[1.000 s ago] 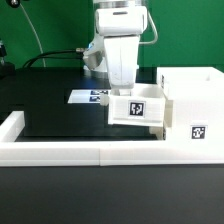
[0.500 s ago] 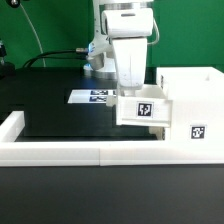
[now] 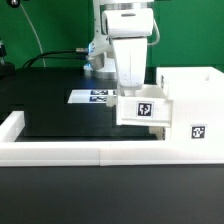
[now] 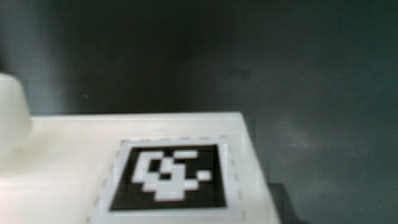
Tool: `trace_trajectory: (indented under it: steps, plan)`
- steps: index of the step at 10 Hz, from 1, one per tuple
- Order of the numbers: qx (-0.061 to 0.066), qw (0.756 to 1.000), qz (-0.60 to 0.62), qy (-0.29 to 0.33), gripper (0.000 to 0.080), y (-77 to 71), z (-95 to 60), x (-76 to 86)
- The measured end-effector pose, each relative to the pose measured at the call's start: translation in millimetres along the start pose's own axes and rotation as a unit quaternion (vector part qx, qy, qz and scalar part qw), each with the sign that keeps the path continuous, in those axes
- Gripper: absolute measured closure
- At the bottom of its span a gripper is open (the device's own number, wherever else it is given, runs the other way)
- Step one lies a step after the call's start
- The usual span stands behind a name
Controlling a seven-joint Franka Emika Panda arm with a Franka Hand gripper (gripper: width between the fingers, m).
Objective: Assemble drawer
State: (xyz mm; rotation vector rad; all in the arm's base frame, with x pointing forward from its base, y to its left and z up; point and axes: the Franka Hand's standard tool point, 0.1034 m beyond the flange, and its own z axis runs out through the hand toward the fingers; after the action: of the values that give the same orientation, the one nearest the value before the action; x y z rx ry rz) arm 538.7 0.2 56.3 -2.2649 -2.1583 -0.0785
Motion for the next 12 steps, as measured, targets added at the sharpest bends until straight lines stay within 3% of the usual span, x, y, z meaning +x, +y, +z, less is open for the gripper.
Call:
trace_trajectory:
  steps: [5, 12]
  plan:
    - [-0.002, 1.0, -0.022, -0.001, 0.0757, 0.1, 0.4, -7.5]
    - [0.0, 1.0, -0.005, -0.001, 0.0757, -0.2, 0.4, 0.4]
